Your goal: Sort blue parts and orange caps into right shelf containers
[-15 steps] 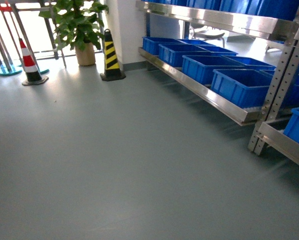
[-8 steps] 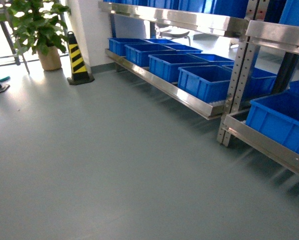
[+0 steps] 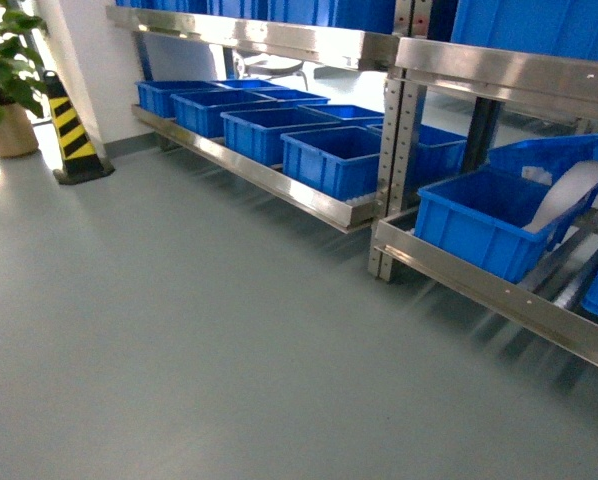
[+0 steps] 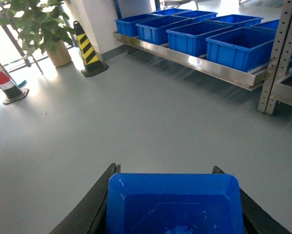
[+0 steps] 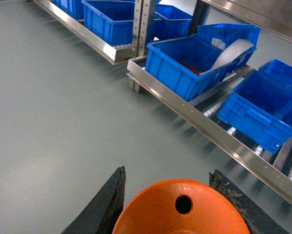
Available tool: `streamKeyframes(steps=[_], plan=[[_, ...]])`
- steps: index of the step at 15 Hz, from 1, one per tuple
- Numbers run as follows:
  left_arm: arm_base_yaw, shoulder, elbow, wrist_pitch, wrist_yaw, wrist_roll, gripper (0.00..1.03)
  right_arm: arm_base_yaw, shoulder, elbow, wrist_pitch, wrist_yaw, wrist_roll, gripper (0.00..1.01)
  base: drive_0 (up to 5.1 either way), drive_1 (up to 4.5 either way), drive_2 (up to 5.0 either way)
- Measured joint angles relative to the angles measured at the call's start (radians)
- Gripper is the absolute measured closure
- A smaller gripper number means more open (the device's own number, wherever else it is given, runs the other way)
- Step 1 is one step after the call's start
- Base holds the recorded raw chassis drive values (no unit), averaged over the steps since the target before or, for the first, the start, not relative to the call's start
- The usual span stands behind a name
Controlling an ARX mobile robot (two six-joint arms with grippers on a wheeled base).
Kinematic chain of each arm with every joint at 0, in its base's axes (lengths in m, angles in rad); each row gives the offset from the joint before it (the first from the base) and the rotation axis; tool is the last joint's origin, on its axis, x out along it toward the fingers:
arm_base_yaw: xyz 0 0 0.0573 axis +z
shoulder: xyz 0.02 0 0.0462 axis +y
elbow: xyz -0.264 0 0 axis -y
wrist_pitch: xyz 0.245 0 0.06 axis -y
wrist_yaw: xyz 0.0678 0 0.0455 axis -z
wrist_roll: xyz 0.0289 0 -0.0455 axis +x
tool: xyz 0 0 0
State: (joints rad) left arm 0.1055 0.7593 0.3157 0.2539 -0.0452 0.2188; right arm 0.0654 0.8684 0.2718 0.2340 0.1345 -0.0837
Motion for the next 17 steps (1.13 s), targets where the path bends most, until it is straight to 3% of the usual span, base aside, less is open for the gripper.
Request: streamKeyframes(steps=[17], plan=[[0.0,0.0,0.0,0.0,0.0,0.0,0.59,0.0,0.0,0.0,0.0,0.0,0.0,0.57,-1.6,-1.58,-1.6]])
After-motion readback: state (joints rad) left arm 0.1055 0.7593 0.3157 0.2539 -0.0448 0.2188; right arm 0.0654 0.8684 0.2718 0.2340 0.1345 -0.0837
